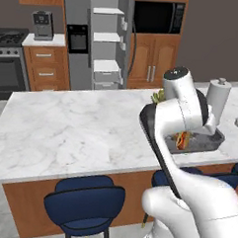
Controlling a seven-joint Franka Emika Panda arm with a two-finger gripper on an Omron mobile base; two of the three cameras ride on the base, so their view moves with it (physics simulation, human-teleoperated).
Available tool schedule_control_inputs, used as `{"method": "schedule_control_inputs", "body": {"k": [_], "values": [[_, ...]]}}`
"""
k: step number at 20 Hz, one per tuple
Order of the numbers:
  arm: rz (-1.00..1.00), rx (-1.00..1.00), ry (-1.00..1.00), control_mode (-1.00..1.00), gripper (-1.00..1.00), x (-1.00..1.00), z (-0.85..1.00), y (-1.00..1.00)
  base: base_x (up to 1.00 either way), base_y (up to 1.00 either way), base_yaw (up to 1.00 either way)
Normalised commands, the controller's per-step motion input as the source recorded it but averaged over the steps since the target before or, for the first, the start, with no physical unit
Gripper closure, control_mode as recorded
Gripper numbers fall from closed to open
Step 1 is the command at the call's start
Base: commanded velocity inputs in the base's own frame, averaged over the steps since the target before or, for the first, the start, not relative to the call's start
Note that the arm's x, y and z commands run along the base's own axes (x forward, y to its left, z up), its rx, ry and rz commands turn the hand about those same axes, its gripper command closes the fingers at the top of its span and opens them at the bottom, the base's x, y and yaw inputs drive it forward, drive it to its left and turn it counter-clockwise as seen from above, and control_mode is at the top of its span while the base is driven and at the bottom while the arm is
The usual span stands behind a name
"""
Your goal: Place the cold items (onion and peach) from the fridge in one tupperware on the dining counter. Place the warm items (hot dog and kebab skewer) in the stove area in another tupperware.
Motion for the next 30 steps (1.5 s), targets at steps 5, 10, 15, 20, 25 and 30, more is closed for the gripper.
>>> {"method": "schedule_control_inputs", "body": {"k": [5, 10, 15, 20, 25, 30], "values": [[-0.31, 0.24, 0.32, -1.0, 1.0, 0.92, -0.01, -0.43, 0.0, 0.0, 0.0], [-0.32, 0.29, 0.04, -1.0, 1.0, 0.7, -0.1, -0.44, 0.0, 0.0, 0.0], [-0.31, 0.27, -0.01, -1.0, 1.0, 0.51, -0.11, -0.3, 0.0, 0.0, 0.0], [-0.19, 0.23, -0.21, -1.0, 1.0, 0.36, -0.05, -0.18, 0.0, 0.0, 0.0], [-0.08, 0.03, -0.13, -1.0, 1.0, 0.23, -0.14, -0.12, 0.0, 0.0, 0.0], [-0.04, 0.0, 0.0, -1.0, 1.0, 0.2, -0.43, -0.02, 0.0, 0.0, 0.0]]}}
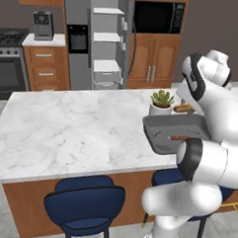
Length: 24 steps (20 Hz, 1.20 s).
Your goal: Place the cold items (onion and peach) from the fridge in one tupperware on the dining counter. Place the warm items (hot dog and kebab skewer) in the stove area in another tupperware.
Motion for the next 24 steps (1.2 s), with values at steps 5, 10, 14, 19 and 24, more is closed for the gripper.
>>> {"method": "schedule_control_inputs", "body": {"k": [5, 10, 14, 19, 24], "values": [[-0.07, 0.01, 0.0, -1.0, 1.0, 0.28, -0.33, -0.22, 0.0, 0.0, 0.0], [-0.05, 0.06, 0.0, -1.0, 1.0, 0.33, -0.41, -0.34, 0.0, 0.0, 0.0], [-0.04, 0.02, -0.01, -1.0, 1.0, 0.32, -0.4, -0.3, 0.0, 0.0, 0.0], [-0.04, 0.0, 0.0, -1.0, 1.0, 0.34, -0.37, -0.11, 0.0, 0.0, 0.0], [-0.03, 0.0, 0.0, -1.0, 1.0, 0.35, -0.42, 0.0, 0.0, 0.0, 0.0]]}}
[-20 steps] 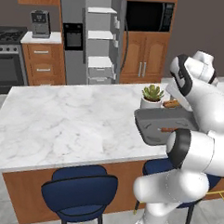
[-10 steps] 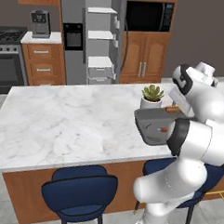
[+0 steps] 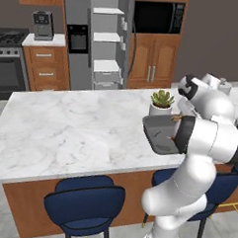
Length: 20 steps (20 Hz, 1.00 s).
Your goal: Place the cold items (onion and peach) from the fridge in one tupperware on the dining counter. Place the warm items (hot dog and kebab skewer) in the stove area in another tupperware.
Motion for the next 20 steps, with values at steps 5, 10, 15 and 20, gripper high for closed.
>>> {"method": "schedule_control_inputs", "body": {"k": [5, 10, 15, 20], "values": [[-0.03, -0.01, 0.02, -1.0, 1.0, 0.35, -0.41, 0.0, 0.0, 0.0, 0.0], [-0.01, -0.01, 0.04, -1.0, 1.0, 0.35, -0.32, -0.01, 0.0, 0.0, 0.0], [0.0, 0.0, 0.0, -1.0, 1.0, 0.32, -0.32, -0.04, 0.0, 0.0, 0.0], [0.0, 0.0, 0.01, -1.0, 1.0, 0.31, -0.35, -0.03, 0.0, 0.0, 0.0]]}}
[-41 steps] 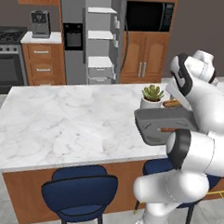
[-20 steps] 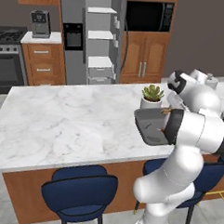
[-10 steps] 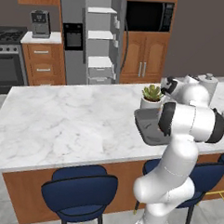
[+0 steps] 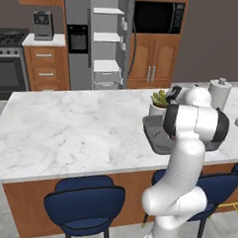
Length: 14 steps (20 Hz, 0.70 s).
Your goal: Place the cold items (onion and peach) from the fridge in one tupperware on the dining counter. Place the warm items (hot dog and kebab skewer) in the stove area in another tupperware.
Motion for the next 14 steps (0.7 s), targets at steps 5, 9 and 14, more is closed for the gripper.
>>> {"method": "schedule_control_inputs", "body": {"k": [5, 9, 14], "values": [[0.0, 0.0, 0.06, -1.0, 1.0, 0.31, -0.35, -0.02, 0.0, 0.0, 0.0], [0.0, 0.0, 0.04, -1.0, 1.0, 0.25, -0.34, -0.01, 0.0, 0.0, 0.0], [0.0, 0.0, 0.03, -1.0, 1.0, 0.18, -0.32, -0.01, 0.0, 0.0, 0.0]]}}
